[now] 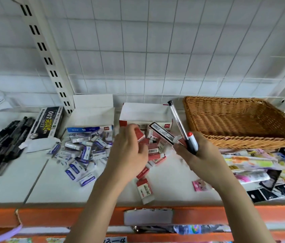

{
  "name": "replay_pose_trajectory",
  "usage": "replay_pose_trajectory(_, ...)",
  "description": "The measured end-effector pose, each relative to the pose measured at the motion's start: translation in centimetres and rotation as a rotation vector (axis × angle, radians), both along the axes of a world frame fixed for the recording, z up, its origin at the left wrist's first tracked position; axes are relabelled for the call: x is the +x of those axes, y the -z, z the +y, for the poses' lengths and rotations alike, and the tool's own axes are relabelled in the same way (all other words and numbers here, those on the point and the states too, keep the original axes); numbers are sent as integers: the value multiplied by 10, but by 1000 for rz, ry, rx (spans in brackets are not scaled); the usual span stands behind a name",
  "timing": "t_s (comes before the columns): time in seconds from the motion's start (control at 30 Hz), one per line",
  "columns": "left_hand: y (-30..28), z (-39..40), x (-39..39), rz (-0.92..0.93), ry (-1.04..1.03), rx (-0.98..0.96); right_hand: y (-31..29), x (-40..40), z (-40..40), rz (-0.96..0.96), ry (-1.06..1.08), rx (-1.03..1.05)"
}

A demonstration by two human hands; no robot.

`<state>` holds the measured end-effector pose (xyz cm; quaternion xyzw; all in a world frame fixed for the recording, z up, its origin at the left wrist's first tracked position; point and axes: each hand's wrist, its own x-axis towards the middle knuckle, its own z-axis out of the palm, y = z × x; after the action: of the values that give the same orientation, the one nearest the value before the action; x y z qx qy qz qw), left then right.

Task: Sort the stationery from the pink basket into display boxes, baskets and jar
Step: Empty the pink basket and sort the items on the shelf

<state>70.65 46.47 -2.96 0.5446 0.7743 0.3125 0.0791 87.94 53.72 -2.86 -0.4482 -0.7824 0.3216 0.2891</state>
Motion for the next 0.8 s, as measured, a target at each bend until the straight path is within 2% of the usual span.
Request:
replay_pose_trajectory(0.13, 7, 13, 4, 126, 106, -82, 4, 2, 8, -6, -5, 66)
replay_pose_trajectory(0.27, 4, 1, -11, 130, 39, -20, 4, -15, 10, -97, -56, 156)
replay_pose_trajectory(0.53, 12, -31, -46, 78, -19, 31, -3, -53, 3, -480, -50, 385)
replay_pose_trajectory(0.63, 17, -35, -48, 68, 7, 56, -4, -51, -3, -470, -41, 359)
replay_pose_trajectory(0.8, 20, -36, -49, 55, 76, 76, -3, -39, -10, -282, -50, 269)
